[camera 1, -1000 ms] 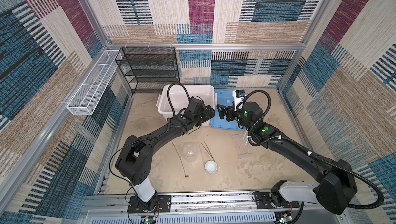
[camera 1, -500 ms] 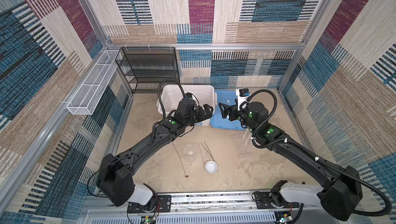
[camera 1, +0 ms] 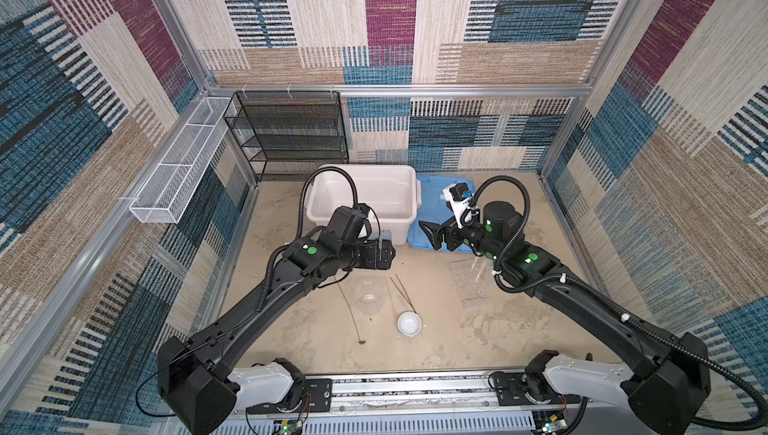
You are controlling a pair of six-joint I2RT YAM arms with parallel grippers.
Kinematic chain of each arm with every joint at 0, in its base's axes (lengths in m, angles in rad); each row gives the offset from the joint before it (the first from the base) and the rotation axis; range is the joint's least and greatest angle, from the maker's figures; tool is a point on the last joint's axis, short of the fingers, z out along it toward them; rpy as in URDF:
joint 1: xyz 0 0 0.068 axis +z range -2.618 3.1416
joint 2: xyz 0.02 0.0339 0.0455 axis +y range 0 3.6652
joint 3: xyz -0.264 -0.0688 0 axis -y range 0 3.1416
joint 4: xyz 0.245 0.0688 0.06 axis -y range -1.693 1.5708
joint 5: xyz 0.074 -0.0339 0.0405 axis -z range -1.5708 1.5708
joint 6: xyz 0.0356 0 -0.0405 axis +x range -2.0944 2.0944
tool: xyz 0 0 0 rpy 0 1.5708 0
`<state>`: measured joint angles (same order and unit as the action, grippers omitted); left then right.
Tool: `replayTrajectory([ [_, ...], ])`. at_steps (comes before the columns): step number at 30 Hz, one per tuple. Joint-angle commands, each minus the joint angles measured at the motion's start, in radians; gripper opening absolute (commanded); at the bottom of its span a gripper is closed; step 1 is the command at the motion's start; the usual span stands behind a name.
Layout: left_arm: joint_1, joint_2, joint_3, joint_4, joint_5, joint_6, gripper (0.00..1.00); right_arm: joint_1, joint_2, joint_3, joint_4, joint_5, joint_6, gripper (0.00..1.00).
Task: Organize the chemistry lab equipment
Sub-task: 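Move the left gripper down over the clear beaker on the table, then close the left gripper around the clear beaker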
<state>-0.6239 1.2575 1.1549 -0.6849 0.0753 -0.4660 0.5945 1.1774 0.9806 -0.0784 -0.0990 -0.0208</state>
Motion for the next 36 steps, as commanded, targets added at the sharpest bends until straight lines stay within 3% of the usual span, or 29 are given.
replayTrajectory([
  [1, -0.011, -0.016, -0.049, -0.125, -0.071, -0.072, 0.99, 0.001, 0.004, -0.001, -0.001, -0.022, 0.000, 0.99],
  [7, -0.128, -0.012, -0.148, -0.098, -0.216, -0.206, 0.99, 0.001, 0.013, -0.015, 0.005, -0.025, 0.022, 0.99],
  [14, -0.174, 0.049, -0.169, -0.019, -0.286, -0.222, 0.99, 0.001, -0.004, -0.038, 0.009, -0.024, 0.034, 0.99],
  [19, -0.177, 0.114, -0.186, -0.020, -0.275, -0.214, 0.99, 0.002, -0.017, -0.041, 0.003, -0.018, 0.039, 0.99],
  [36, -0.185, 0.048, -0.241, -0.075, -0.231, -0.231, 0.99, 0.002, -0.024, -0.052, 0.017, -0.014, 0.042, 1.00],
])
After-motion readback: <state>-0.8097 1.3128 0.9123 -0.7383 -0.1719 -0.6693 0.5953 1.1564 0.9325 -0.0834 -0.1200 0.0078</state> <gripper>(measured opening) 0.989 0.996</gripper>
